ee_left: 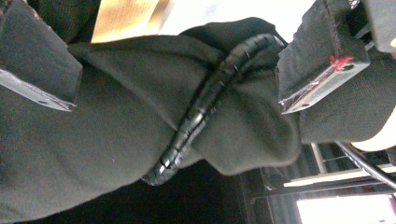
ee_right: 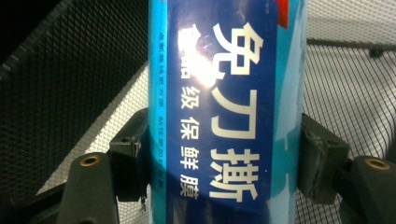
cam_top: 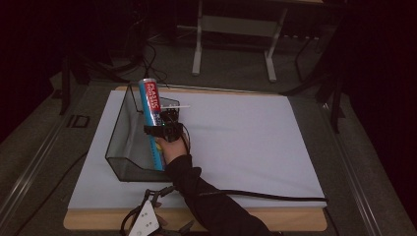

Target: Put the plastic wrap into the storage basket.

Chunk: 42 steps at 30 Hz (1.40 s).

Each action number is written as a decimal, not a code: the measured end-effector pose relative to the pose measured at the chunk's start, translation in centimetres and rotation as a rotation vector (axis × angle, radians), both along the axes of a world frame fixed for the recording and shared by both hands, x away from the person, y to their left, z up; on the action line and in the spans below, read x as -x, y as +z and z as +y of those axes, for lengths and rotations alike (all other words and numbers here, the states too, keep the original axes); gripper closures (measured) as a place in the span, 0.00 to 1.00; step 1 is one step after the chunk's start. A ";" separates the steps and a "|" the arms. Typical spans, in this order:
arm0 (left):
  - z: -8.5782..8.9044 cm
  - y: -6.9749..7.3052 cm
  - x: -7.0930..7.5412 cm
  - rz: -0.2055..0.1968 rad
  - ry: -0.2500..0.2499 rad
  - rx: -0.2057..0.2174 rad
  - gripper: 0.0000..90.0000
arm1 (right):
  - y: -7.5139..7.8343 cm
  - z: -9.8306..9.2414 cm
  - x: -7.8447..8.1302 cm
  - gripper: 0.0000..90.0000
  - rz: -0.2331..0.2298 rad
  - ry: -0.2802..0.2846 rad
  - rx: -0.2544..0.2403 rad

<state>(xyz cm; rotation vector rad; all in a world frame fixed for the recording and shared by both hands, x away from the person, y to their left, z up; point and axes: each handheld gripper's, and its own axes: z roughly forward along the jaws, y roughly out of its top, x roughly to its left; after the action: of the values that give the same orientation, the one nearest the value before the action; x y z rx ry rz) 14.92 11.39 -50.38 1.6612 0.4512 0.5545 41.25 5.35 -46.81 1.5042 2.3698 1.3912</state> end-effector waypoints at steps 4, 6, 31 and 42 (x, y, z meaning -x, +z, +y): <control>0.0 0.0 0.0 -0.002 0.001 0.000 0.01 | -0.3 0.0 0.1 0.35 0.011 -0.006 0.004; 0.0 0.0 0.0 -0.001 0.000 -0.001 0.01 | -0.3 0.0 0.2 0.35 0.014 -0.017 0.020; -0.2 -0.1 -0.1 0.007 -0.008 -0.009 0.01 | -0.5 -0.3 -1.1 0.24 -0.009 -0.002 0.229; -0.3 -0.1 -0.1 0.010 -0.006 -0.014 0.01 | 2.5 -1.3 -1.6 0.13 -0.095 0.120 0.320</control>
<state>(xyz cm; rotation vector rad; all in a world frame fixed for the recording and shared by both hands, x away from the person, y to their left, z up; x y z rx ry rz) 15.03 11.13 -50.49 1.6789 0.4499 0.5463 42.88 4.03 -44.30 1.2065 2.5083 1.0094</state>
